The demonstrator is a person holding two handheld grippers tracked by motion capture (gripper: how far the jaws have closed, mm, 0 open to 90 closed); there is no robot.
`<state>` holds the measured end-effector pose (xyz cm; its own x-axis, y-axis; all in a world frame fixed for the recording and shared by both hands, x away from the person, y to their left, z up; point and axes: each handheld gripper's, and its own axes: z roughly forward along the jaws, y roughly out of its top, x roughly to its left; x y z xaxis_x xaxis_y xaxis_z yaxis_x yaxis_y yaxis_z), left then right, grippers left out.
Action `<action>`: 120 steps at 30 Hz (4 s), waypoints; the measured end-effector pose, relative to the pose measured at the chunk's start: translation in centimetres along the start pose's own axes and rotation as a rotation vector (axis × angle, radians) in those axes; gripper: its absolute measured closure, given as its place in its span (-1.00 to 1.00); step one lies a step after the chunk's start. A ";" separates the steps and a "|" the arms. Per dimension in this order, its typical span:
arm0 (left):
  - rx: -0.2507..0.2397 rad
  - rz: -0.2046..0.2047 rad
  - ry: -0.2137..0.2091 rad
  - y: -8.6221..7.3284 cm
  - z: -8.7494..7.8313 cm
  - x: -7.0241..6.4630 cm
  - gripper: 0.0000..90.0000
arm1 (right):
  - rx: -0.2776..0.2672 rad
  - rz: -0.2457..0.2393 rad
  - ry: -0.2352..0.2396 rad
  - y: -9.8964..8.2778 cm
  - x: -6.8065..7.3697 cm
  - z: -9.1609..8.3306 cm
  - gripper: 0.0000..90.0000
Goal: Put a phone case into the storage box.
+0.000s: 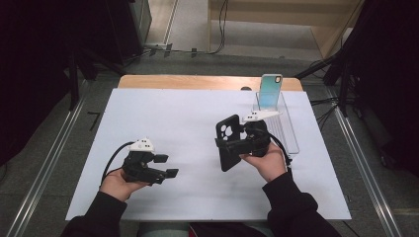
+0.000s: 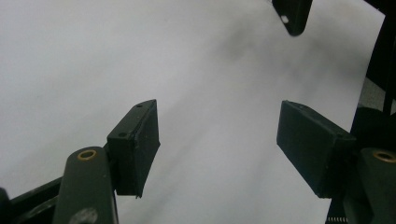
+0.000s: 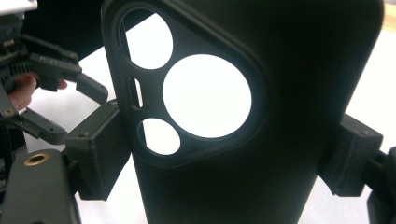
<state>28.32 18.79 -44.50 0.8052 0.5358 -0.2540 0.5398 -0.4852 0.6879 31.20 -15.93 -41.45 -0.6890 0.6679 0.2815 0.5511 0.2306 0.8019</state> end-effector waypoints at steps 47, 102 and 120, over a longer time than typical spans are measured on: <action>-0.029 -0.085 0.009 -1.6 -0.9 0.8 -0.33 | -0.158 0.203 -0.487 4.6 -13.7 -6.9 -0.68; -0.019 -0.099 0.002 -1.3 -0.8 1.4 -0.33 | 0.016 0.244 -0.335 3.6 -14.9 -0.7 -0.72; -0.013 -0.091 -0.011 -1.0 -0.8 1.6 -0.33 | 0.091 0.145 -0.109 2.0 -9.3 -0.1 -0.49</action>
<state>28.88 20.69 -45.07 0.7557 0.5698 -0.3228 0.6075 -0.4260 0.6704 38.67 -21.77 -42.37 -0.5471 0.7705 0.3273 0.6841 0.1862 0.7052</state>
